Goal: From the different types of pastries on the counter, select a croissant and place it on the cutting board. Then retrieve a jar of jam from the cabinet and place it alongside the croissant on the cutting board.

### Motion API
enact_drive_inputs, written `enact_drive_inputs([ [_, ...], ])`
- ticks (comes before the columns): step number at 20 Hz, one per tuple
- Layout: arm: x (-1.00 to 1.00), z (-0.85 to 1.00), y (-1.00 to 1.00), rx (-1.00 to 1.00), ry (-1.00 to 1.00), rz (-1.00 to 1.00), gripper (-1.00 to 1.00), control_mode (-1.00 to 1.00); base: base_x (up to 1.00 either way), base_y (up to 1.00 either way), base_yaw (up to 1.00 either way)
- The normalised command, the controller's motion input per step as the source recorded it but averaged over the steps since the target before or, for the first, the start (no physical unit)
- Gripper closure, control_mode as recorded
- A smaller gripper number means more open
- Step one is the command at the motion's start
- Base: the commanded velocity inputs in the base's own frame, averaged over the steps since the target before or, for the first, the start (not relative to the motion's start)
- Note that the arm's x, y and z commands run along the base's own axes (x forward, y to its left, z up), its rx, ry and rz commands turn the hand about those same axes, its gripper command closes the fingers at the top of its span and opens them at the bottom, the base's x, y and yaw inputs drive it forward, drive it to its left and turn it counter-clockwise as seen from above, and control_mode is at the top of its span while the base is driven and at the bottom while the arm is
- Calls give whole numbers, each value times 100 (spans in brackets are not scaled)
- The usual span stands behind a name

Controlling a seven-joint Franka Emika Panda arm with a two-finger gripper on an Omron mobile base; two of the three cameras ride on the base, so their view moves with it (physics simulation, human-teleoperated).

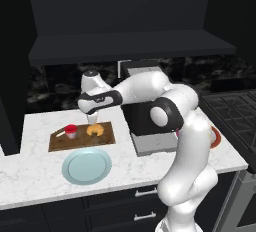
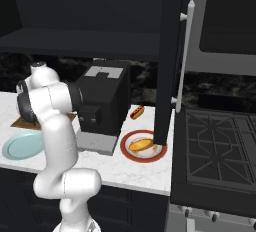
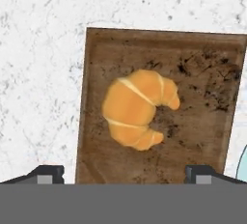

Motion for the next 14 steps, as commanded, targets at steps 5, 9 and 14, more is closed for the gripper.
enact_drive_inputs([
  [5, -80, 26, 0, 0, 10, -7, -100, -100, 0, 0, 0],
  [9, -100, 18, 0, 0, 5, -4, -100, -100, 0, 0, 0],
  [14, -99, 0, -1, 0, 7, 0, -100, -100, 0, 0, 0],
])
